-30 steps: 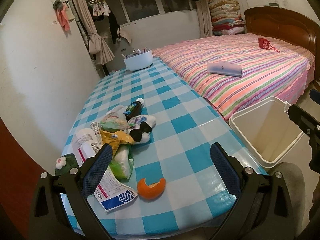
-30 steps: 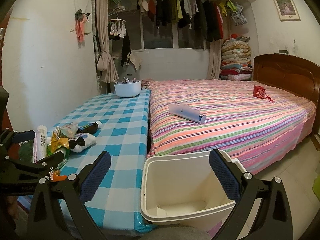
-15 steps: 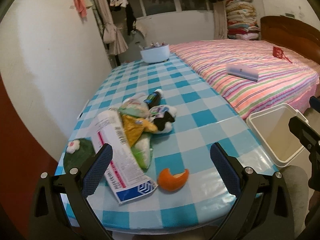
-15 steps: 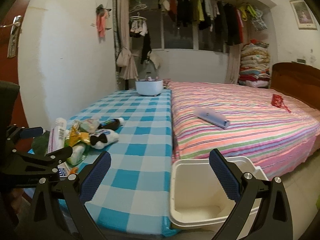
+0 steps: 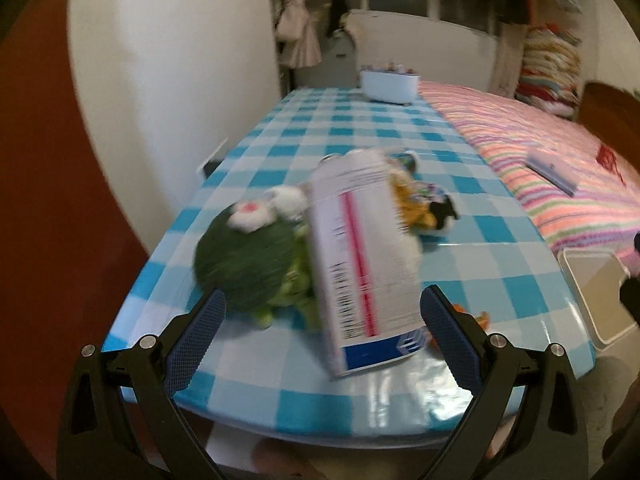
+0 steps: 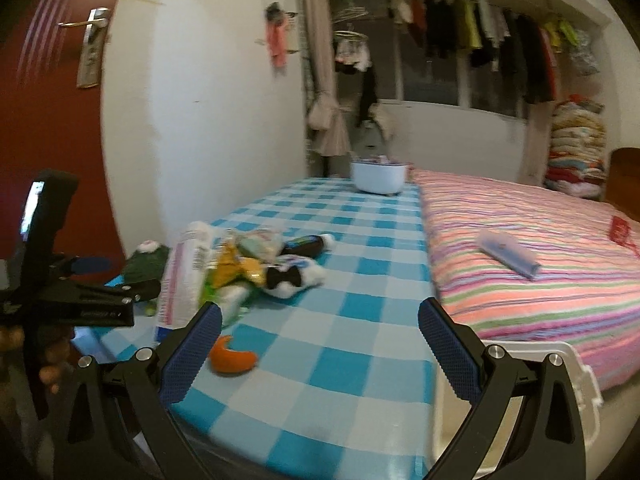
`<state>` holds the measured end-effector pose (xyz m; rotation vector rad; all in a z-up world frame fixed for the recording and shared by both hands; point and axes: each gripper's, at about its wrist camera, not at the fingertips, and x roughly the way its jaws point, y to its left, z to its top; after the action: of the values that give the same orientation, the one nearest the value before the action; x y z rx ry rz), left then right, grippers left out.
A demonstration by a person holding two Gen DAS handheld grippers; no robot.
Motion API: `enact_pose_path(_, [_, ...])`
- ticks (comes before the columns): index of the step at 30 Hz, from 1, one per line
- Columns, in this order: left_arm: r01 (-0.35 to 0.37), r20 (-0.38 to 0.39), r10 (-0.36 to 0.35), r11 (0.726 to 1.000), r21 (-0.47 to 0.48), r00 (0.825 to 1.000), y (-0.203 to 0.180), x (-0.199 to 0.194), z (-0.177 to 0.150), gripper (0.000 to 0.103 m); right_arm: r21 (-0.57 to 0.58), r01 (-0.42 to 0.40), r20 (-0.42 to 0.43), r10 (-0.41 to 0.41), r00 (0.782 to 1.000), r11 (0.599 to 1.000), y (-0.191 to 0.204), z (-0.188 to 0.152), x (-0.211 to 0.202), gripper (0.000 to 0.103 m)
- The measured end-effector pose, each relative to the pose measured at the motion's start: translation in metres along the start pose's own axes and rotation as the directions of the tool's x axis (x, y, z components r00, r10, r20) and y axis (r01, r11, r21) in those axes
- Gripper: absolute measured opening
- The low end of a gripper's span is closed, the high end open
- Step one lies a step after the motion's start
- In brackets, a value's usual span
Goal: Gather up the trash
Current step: 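Grasp the orange peel with the right tool while the left tool grasps the white medicine box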
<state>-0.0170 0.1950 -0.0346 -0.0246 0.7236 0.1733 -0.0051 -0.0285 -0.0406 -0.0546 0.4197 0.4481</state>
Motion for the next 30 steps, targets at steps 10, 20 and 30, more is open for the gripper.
enact_pose_path(10, [0.036,-0.053,-0.044,0.991,-0.131,0.998,0.039,0.008,-0.014,0.097,-0.114,-0.281,-0.154,0.262,0.953,0.953,0.032,-0.001,0.059,0.096])
enact_pose_path(20, [0.048,-0.094,-0.061,0.99,-0.131,0.994,0.031,0.023,-0.018,0.097,-0.211,-0.485,-0.369,0.391,0.844,0.848,0.041,-0.016,0.111,0.096])
enact_pose_path(30, [0.057,-0.112,-0.07,0.992,-0.116,0.991,0.019,0.036,-0.013,0.097,-0.178,-0.573,-0.512,0.422,0.748,0.8,0.051,-0.03,0.137,0.073])
